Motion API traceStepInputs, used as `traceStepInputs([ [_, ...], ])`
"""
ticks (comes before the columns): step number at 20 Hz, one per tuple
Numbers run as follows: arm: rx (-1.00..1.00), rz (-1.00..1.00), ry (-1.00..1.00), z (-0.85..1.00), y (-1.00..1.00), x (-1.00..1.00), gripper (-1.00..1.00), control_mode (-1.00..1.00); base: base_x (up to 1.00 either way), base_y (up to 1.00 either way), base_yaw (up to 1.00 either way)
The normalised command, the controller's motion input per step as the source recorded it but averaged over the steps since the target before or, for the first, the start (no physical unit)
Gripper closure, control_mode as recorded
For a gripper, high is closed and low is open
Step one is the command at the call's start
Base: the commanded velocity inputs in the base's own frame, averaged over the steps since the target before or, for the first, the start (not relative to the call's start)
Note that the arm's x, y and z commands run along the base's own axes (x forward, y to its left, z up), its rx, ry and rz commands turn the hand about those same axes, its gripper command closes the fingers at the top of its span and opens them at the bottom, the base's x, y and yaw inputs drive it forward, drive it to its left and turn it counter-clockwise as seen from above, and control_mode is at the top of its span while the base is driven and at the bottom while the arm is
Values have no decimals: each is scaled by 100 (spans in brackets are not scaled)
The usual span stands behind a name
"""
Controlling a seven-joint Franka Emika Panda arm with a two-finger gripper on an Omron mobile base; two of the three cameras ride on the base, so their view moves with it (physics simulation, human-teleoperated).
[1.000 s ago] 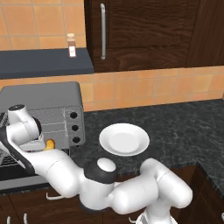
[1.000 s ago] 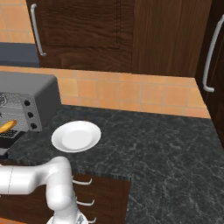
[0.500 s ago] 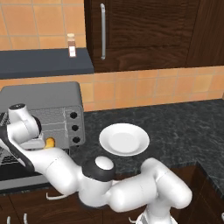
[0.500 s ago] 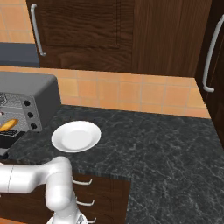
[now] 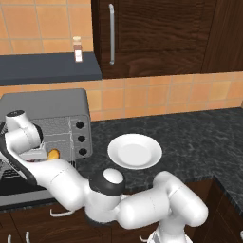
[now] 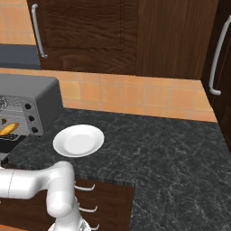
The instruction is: Pick up the kebab skewer and baguette bread, and place them inside the toaster oven. Close the toaster oven door and start by setting the timer.
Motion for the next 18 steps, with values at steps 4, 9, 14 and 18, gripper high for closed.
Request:
traceStepInputs([
  [4, 0, 0, 0, 10, 9, -70, -100, -100, 0, 0, 0],
  [9, 0, 0, 0, 0, 1, -83, -100, -100, 0, 0, 0],
  [14, 1, -5, 2, -10, -1, -70, -100, -100, 0, 0, 0],
  [18, 0, -9, 4, -47, -19, -16, -100, -100, 0, 0, 0],
])
